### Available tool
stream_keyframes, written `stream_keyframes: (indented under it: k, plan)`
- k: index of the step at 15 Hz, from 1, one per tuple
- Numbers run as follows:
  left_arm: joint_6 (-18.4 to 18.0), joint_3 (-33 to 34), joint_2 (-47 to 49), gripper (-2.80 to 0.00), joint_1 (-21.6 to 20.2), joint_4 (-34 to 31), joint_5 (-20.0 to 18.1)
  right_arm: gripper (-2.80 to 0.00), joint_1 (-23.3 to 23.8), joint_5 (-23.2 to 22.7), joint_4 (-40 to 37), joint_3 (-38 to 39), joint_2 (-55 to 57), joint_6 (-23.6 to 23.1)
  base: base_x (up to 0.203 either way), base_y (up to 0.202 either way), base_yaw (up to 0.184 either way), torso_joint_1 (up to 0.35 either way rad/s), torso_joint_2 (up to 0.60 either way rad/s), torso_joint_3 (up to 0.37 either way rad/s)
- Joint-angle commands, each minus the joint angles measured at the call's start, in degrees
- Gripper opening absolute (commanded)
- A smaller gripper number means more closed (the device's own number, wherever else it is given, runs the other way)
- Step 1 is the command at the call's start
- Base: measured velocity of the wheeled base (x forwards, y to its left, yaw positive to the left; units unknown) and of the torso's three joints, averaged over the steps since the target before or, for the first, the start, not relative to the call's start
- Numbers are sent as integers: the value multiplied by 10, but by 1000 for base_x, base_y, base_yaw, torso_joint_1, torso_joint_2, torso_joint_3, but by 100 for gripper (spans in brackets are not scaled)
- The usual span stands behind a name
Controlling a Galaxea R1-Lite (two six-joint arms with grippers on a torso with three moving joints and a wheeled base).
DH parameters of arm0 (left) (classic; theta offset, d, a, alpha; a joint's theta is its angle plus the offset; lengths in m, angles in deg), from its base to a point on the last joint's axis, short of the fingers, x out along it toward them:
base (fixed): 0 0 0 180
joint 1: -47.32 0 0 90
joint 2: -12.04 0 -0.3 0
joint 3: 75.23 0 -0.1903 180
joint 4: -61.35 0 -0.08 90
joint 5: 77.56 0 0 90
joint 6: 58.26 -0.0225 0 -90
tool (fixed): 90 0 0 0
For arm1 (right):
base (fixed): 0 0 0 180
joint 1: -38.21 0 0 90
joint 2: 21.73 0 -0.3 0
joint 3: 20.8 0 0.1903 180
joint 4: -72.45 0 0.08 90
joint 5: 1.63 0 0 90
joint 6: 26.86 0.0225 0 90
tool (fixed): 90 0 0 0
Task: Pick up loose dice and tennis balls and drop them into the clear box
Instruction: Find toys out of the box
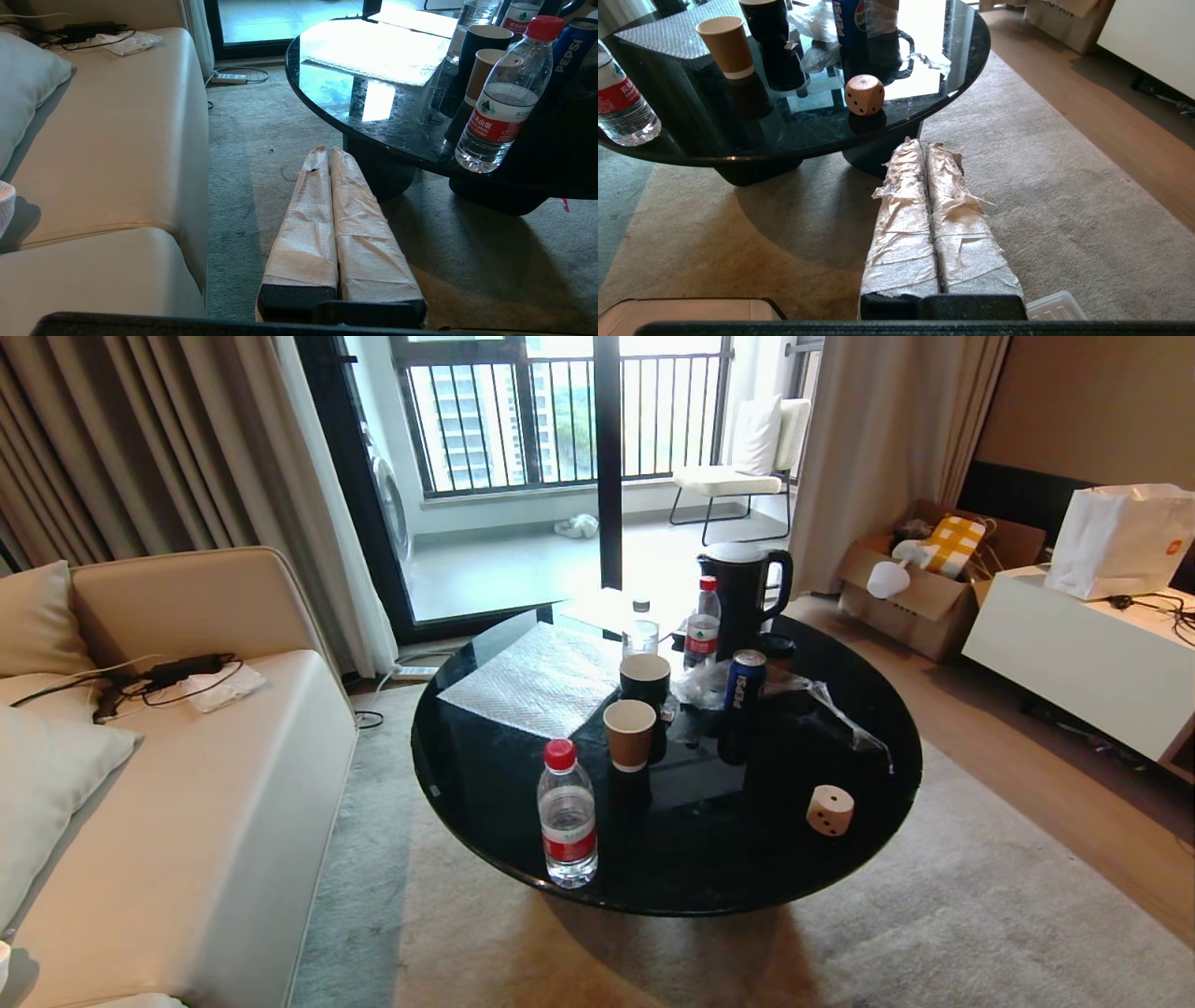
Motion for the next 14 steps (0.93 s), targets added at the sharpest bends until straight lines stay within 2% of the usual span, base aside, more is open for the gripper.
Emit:
stream_keyframes:
  k: [1, 14]
  plan:
    - [1, 0, 0, -280, 0, 0, 0, -280, -1, 0, -1, 0, 1, 0, 0, 0, 0, 2, 2, -89]
    - [1, 0, 0, -280, 0, 0, 0, -280, 0, 1, -2, -1, 1, 0, 0, 0, 0, 1, 3, -188]
